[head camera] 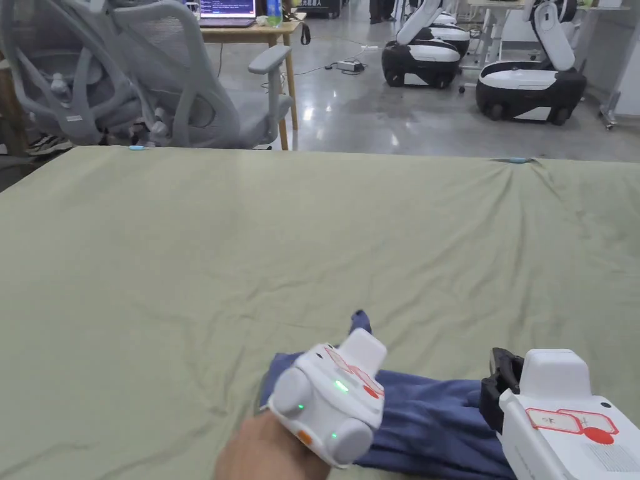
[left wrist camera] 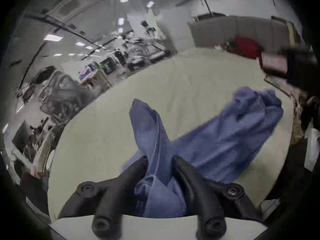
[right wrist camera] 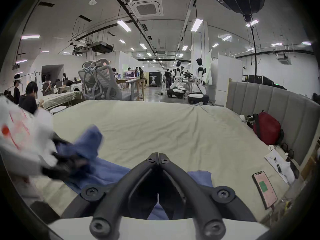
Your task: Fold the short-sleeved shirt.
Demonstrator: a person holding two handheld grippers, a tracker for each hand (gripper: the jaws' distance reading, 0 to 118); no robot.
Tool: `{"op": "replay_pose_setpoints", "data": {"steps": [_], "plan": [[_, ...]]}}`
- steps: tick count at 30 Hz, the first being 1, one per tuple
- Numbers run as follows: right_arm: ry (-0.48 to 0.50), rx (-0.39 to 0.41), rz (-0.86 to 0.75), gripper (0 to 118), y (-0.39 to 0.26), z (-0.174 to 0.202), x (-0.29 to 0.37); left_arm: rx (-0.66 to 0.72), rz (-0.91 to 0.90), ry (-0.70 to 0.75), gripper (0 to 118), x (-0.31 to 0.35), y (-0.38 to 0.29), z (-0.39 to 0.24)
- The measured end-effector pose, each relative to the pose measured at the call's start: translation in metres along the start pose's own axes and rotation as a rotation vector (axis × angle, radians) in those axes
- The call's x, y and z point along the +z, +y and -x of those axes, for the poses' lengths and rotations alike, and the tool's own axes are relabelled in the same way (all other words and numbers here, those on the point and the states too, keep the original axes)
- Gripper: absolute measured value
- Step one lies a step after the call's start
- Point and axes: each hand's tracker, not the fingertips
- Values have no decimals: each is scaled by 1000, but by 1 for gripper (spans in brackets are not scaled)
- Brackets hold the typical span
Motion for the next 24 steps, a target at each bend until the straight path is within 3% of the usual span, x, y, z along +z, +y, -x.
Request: {"op": "replay_pose_setpoints", "data": {"steps": [2, 3, 6, 7, 8, 11, 12, 14, 15, 16, 17, 18, 21, 24], "plan": [[-3, 2, 8, 0, -2, -6, 2, 11, 57, -2, 14, -28, -12, -20], [-5, 4, 11, 0, -2, -11, 4, 12, 61, 8, 22, -38, -19, -26], [-3, 16, 24, 0, 0, -22, 6, 123, -4, 22, 70, -31, -27, -17], [-3, 21, 25, 0, 0, -25, 7, 258, -67, -41, 88, -16, -23, -1], [-5, 28, 28, 0, 0, -27, 7, 423, -139, -120, 96, -1, -20, 18], [-7, 41, 35, 0, 0, -31, 7, 769, -294, -156, 101, 27, -28, 72], [-5, 35, 37, 0, 0, -32, 7, 837, -255, -123, 98, 19, -32, 84], [2, 16, 39, 0, -1, -33, 7, 855, -81, -167, 79, -3, -36, 96], [1, 14, 39, 0, -1, -32, 8, 842, -49, -197, 79, -12, -40, 96], [1, 13, 42, 0, -2, -32, 8, 841, -37, -202, 38, -20, -39, 89], [6, 8, 46, 0, -2, -32, 9, 838, -9, -205, 7, -28, -38, 83], [8, 3, 49, 0, -3, -32, 9, 834, 8, -204, 0, -32, -38, 75], [-1, 3, 55, 0, -5, -34, 11, 828, -25, -344, 0, -30, -33, 47], [-15, 1, 60, 0, -6, -38, 14, 696, -73, -366, 0, -26, -18, 10]]}}
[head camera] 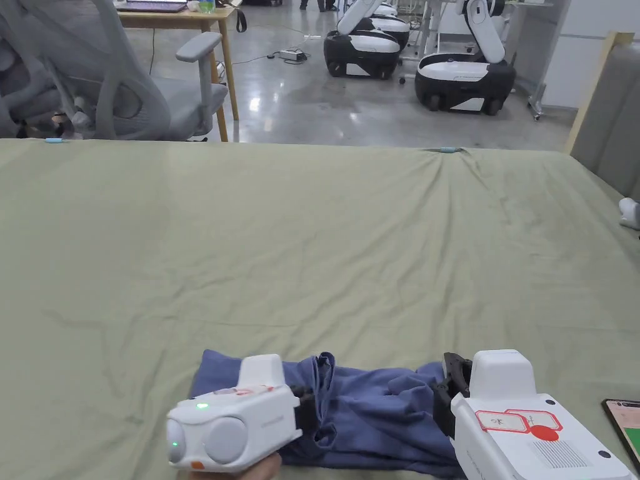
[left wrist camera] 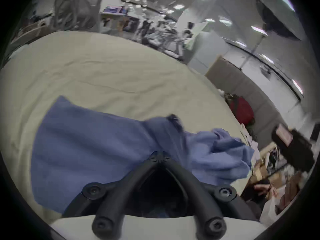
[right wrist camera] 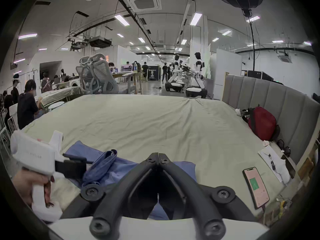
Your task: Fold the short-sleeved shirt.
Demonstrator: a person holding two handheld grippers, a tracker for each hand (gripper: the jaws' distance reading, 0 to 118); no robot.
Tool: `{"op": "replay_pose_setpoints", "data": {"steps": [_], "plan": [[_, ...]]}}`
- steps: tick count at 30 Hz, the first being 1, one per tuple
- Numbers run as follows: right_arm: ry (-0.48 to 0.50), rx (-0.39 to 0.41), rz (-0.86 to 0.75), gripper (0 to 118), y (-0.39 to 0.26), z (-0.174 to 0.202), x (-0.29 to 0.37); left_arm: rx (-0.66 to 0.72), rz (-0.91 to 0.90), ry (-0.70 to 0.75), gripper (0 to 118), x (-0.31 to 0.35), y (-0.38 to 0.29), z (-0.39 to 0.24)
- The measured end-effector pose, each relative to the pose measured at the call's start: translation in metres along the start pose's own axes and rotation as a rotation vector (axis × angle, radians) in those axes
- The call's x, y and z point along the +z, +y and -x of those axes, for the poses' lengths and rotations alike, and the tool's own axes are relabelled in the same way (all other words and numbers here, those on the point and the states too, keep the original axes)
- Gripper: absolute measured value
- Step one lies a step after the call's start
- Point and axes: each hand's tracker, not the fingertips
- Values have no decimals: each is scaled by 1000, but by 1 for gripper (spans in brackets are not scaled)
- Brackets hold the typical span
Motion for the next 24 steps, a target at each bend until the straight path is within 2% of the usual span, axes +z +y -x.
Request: {"op": "replay_pose_setpoints", "data": {"steps": [2, 5, 7, 9, 11, 14, 15, 16, 17, 18, 21, 24], "plan": [[-7, -5, -1, 0, 1, -4, 3, -38, 54, 14, 0, -14, -8, -15], [-18, -5, -2, 0, 3, -7, 7, -34, 35, 23, 0, -14, -8, -16], [-12, -5, 1, 0, 5, -7, 7, 11, -52, 41, 0, 14, 6, -8], [-3, -5, -6, 0, 8, -4, 8, 9, -153, 37, 0, 52, 22, 2], [14, -7, -8, 0, 11, 0, 6, -12, -176, 88, 0, 74, 29, 17], [28, -10, -11, 0, 11, 8, 3, 144, -195, 60, 3, 91, 30, 52], [31, -15, -10, 0, 11, 9, 2, 168, -184, 30, 24, 93, 29, 62], [33, -20, -9, 0, 11, 9, 2, 166, -152, 25, 71, 93, 27, 70], [35, -21, -11, 0, 11, 8, 3, 163, -148, 38, 100, 93, 25, 80], [32, -18, -17, 0, 12, 7, 4, 196, -157, 54, 116, 93, 21, 91], [10, -14, -24, 0, 12, 1, 8, 439, -210, 14, 118, 94, 13, 133], [-4, -30, -15, 0, 10, -5, 9, 668, -88, -117, 117, 66, 0, 160]]}}
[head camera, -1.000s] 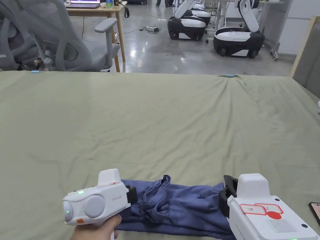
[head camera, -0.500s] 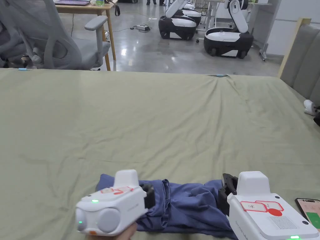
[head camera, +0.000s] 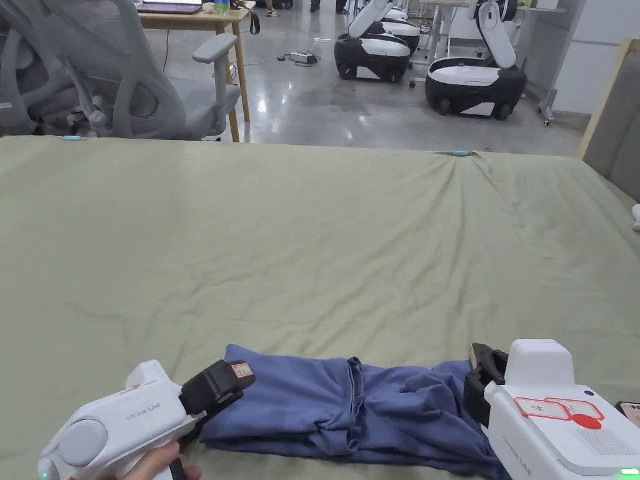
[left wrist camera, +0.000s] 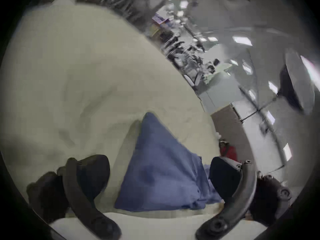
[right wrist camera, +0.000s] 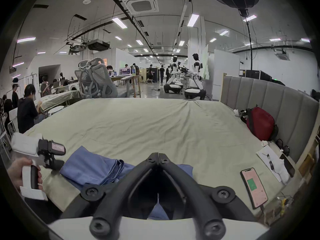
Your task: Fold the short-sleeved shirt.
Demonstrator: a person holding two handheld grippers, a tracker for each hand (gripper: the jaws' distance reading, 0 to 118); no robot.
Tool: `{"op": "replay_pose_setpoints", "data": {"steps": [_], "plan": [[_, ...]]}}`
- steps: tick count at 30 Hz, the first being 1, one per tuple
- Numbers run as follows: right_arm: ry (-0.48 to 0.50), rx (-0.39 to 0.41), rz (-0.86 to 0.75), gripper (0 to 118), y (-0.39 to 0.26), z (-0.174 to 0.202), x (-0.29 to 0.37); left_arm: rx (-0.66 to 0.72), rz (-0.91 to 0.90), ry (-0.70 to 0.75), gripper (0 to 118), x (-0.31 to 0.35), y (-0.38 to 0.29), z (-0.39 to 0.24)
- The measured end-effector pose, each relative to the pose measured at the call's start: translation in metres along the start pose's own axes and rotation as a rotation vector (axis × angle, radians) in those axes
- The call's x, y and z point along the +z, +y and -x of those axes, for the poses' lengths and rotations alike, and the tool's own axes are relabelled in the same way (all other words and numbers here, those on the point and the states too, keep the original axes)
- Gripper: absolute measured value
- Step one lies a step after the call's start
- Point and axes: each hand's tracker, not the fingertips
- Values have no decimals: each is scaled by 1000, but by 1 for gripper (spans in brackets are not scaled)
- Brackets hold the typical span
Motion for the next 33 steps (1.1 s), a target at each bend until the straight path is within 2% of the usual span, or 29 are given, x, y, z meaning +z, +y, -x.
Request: {"op": "replay_pose_setpoints", "data": {"steps": [1, 3, 4, 5, 6, 7, 10, 13, 17, 19, 25, 28, 30, 33], "plan": [[-4, -3, 2, 0, 0, -1, 0, 48, 38, -60, 113, -10, -3, 7], [1, -22, 9, 0, -1, -4, 1, 33, -35, -142, 112, -16, -10, 1], [17, -52, 22, 0, -2, -6, 0, 71, 2, -164, 103, -23, -7, 0], [23, -67, 27, 0, -2, -7, -1, 108, 2, -138, 79, -28, -6, -1], [15, -61, 24, 0, -3, -7, -1, 100, -3, -100, 34, -35, -5, -2], [8, -55, 25, 0, -3, -7, -1, 62, -5, -37, 14, -41, -6, -1], [5, -54, 32, 0, -5, -9, -2, 15, -37, -46, 12, -23, -1, -8], [-4, -62, 36, 0, -6, -14, -4, -95, -198, 62, 12, 14, 14, -20], [-4, -59, 47, 0, -10, -17, -6, -364, -332, 284, 11, 44, 32, -39], [-4, -60, 47, 0, -12, -21, -5, -504, -354, 335, 11, 44, 23, -62], [-32, -74, 48, 0, -17, -37, 3, -1031, -236, 288, 11, -12, -82, -163], [-44, -78, 53, 0, -21, -46, 8, -1340, -57, 365, 11, -65, -156, -191], [-38, -99, 63, 0, -23, -54, 11, -1551, 14, 446, 11, -101, -198, -182], [-51, -92, 63, 0, -26, -59, 15, -1586, 30, 528, 11, -129, -207, -164]]}}
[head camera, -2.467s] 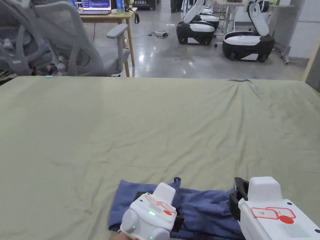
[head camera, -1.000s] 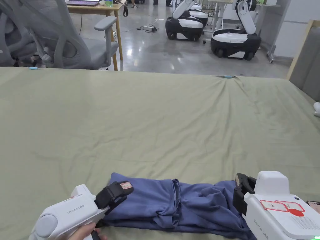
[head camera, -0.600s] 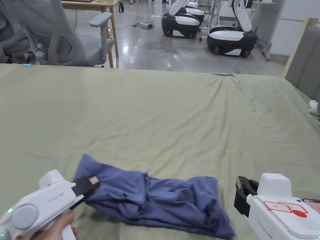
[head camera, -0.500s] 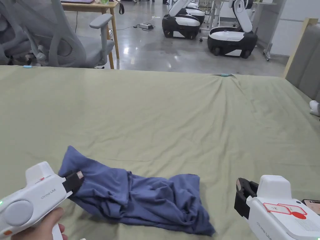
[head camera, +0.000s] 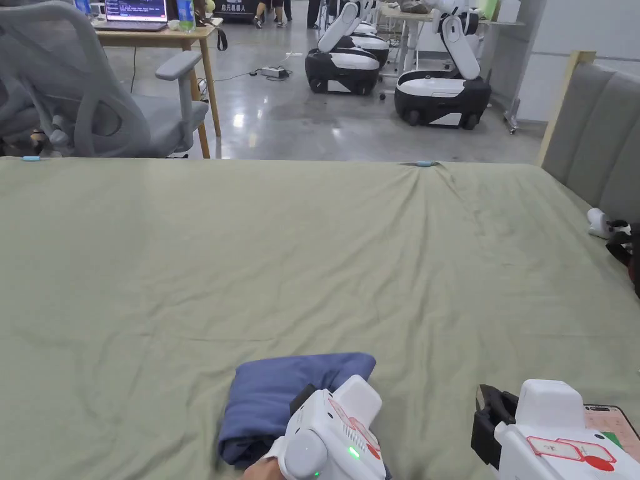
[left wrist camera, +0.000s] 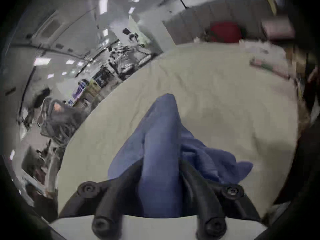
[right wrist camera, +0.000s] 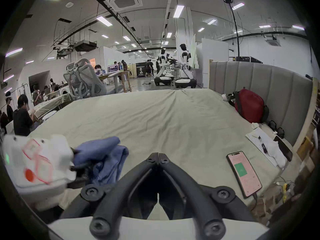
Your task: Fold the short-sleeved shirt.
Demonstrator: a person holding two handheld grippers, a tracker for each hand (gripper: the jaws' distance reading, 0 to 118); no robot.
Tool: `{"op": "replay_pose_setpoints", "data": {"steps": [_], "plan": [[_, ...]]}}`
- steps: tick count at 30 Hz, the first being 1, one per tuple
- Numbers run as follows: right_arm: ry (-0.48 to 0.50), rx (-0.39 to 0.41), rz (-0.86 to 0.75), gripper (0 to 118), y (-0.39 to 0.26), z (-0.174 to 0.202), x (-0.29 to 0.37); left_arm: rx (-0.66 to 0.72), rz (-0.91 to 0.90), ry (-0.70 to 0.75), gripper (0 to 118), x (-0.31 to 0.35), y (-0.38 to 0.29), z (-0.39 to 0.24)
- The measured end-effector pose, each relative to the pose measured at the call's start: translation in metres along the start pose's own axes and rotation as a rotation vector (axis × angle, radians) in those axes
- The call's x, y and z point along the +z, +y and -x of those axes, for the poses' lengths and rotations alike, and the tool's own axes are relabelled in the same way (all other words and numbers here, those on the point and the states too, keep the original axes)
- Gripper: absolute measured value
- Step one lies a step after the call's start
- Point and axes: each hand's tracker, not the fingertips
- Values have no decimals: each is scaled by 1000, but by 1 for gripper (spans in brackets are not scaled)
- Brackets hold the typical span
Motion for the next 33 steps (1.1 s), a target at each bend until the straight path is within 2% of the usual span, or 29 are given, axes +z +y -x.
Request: {"op": "replay_pose_setpoints", "data": {"steps": [1, 2, 3, 4, 5, 8, 10, 11, 12, 13, 14, 15, 17, 19, 20, 22, 23, 26, 29, 31, 33], "plan": [[0, 4, -1, 0, 0, -1, 1, -7, 11, -5, 18, -1, 1, 2], [1, 5, -3, 0, 0, -2, 2, 5, 2, -47, 31, 4, 3, 8], [6, 0, -5, 0, 1, -4, 3, 70, -43, -80, 55, 17, 8, 21], [15, -13, -9, 0, 1, -5, 3, 137, -94, -99, 85, 27, 11, 35], [24, -26, -14, 0, 2, -6, 3, 219, -152, -127, 96, 40, 13, 51], [31, -19, -15, 0, 4, -5, 1, 535, -333, -212, 96, 76, 5, 108], [42, -20, -20, 0, 6, -4, 0, 752, -295, -294, 98, 74, -7, 142], [49, -25, -20, 0, 8, -3, -1, 862, -252, -333, 95, 68, -14, 155], [59, -32, -15, 0, 8, -2, -3, 948, -242, -389, 84, 62, -23, 164], [68, -35, -8, 0, 9, -1, -5, 981, -240, -449, 59, 56, -30, 168], [77, -30, 3, 0, 9, 1, -7, 1015, -215, -503, 27, 48, -34, 167], [84, -23, 12, 0, 10, 3, -9, 1004, -168, -523, 2, 40, -36, 160], [98, -14, 32, 0, 11, 7, -13, 935, -103, -567, 0, 30, -33, 133], [109, -11, 42, 0, 12, 10, -13, 876, -76, -752, 0, 28, -34, 107], [117, -4, 59, 0, 12, 11, -14, 868, -92, -788, 0, 28, -31, 89], [120, 12, 76, 0, 12, 13, -15, 828, -43, -787, 0, 23, -27, 64], [120, 14, 83, 0, 12, 13, -14, 810, -24, -730, 0, 16, -26, 54], [139, 5, 106, 0, 10, 16, -14, 868, 9, -700, 0, -6, -29, 46], [154, 21, 131, 0, 7, 26, -19, 885, -15, -726, 0, 5, -29, 58], [181, 22, 142, 0, 5, 33, -24, 900, -108, -714, 0, 25, -32, 81], [244, -38, 181, 0, 3, 40, -40, 965, -179, -686, 0, 40, -48, 117]]}}
